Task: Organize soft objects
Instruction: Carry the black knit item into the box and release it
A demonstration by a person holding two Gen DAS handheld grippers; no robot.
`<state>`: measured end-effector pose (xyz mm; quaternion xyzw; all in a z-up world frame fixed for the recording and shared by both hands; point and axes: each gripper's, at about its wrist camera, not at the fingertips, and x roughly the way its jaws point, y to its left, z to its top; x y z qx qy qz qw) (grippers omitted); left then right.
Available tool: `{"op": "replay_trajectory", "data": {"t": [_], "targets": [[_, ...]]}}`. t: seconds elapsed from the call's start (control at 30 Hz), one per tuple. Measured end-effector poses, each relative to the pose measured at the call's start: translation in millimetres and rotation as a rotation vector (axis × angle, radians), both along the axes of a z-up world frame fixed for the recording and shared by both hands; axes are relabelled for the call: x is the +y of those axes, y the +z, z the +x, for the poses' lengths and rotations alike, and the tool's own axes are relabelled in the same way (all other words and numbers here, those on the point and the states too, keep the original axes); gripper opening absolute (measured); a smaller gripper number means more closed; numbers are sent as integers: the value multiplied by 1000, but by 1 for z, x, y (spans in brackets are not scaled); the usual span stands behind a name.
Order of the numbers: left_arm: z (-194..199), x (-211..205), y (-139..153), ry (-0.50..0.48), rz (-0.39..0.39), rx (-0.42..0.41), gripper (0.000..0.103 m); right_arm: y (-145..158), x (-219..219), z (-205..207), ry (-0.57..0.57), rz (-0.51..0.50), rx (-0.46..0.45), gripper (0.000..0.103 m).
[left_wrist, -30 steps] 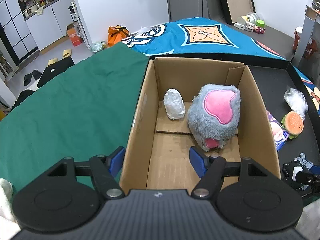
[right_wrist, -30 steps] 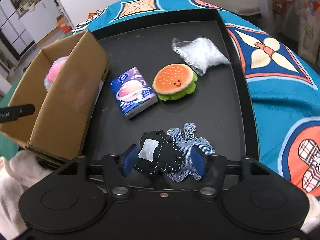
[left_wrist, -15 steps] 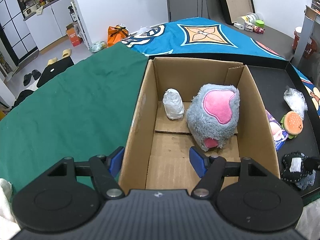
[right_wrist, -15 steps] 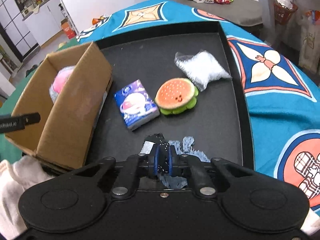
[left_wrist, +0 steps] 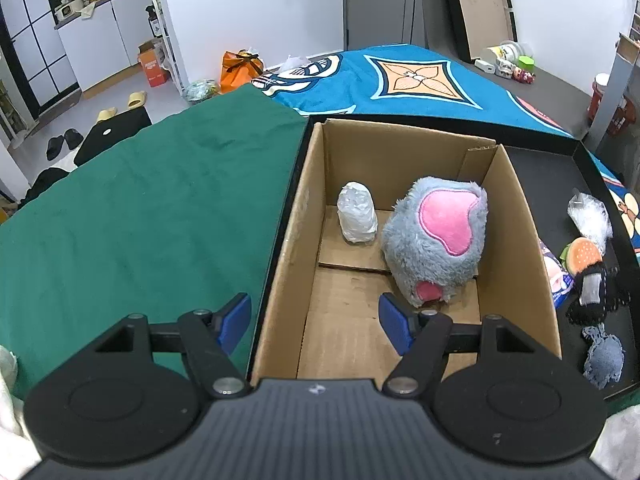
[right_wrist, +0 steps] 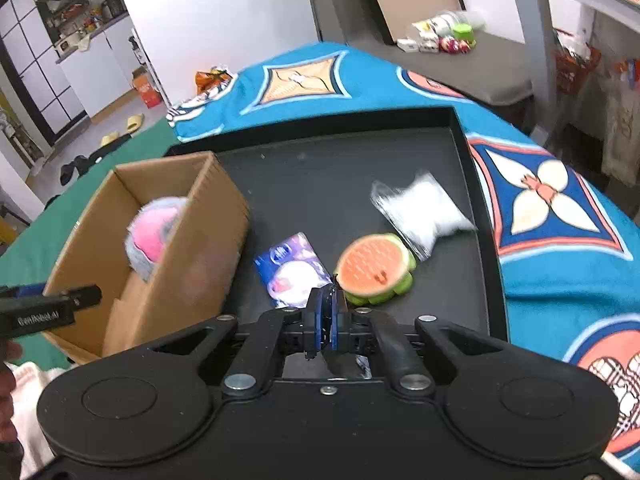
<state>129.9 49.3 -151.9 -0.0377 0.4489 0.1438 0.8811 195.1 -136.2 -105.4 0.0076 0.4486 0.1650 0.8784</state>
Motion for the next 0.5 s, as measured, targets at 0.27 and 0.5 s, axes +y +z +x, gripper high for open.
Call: {"op": "replay_trajectory", "data": {"t": [0.27, 0.5], "targets": [[-8, 10, 2, 9, -47, -23, 69, 19, 20, 2, 18, 17, -54, 4], [-16, 16, 3, 2, -95, -48, 69, 35, 36, 5, 19, 34, -99, 4]]}}
